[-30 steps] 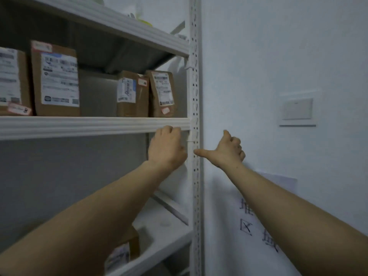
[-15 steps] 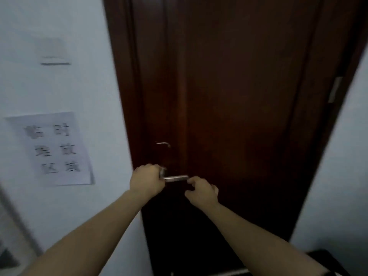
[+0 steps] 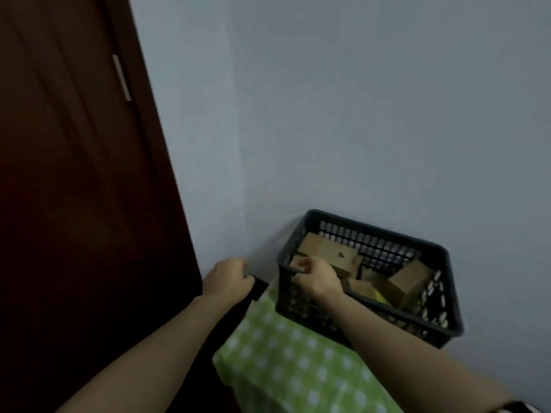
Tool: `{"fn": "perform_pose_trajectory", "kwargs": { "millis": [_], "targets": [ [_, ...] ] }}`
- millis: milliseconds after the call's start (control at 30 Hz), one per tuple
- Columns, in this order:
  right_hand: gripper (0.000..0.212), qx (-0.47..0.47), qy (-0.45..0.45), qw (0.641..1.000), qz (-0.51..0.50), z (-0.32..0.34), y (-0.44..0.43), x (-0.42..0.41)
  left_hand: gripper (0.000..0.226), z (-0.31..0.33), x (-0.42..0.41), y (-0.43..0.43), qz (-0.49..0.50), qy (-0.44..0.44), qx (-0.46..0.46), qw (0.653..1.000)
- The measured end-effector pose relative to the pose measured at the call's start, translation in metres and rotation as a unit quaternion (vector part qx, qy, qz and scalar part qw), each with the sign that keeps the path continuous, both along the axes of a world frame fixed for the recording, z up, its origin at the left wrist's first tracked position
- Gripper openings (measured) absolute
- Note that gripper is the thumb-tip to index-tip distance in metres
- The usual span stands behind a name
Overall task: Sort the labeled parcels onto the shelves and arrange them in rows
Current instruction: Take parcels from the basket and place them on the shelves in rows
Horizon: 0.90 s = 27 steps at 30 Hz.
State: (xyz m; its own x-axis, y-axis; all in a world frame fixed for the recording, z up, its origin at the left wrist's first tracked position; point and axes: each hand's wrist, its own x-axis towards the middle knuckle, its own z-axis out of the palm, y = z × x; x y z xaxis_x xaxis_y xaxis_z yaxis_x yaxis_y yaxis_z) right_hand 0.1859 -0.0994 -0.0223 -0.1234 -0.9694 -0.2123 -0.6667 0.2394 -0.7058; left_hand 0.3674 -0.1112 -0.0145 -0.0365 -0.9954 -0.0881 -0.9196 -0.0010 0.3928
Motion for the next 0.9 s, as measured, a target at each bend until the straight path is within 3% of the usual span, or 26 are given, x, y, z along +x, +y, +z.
{"fn": "perform_pose_trajectory", "kwargs": {
  "millis": [233, 467, 667, 900],
  "targets": [
    [0.041, 0.024, -0.035, 0.991, -0.128, -0.034, -0.027, -0.115, 0.045, -0.033, -0.115, -0.087, -0.147, -0.017, 0.026, 0.989],
    [0.04, 0.039, -0.044, 0.976, -0.208, -0.064, -0.091, -0.178, 0.051, -0.098, -0.188, -0.197, -0.247, -0.044, 0.105, 0.962],
    [0.042, 0.071, -0.045, 0.969, -0.233, -0.098, -0.169, -0.2, 0.095, -0.144, -0.237, -0.28, -0.392, -0.188, 0.125, 0.892],
    [0.038, 0.118, -0.048, 0.965, -0.229, -0.147, -0.204, -0.218, 0.133, -0.187, -0.28, -0.344, -0.473, -0.316, 0.147, 0.81]
  ]
}}
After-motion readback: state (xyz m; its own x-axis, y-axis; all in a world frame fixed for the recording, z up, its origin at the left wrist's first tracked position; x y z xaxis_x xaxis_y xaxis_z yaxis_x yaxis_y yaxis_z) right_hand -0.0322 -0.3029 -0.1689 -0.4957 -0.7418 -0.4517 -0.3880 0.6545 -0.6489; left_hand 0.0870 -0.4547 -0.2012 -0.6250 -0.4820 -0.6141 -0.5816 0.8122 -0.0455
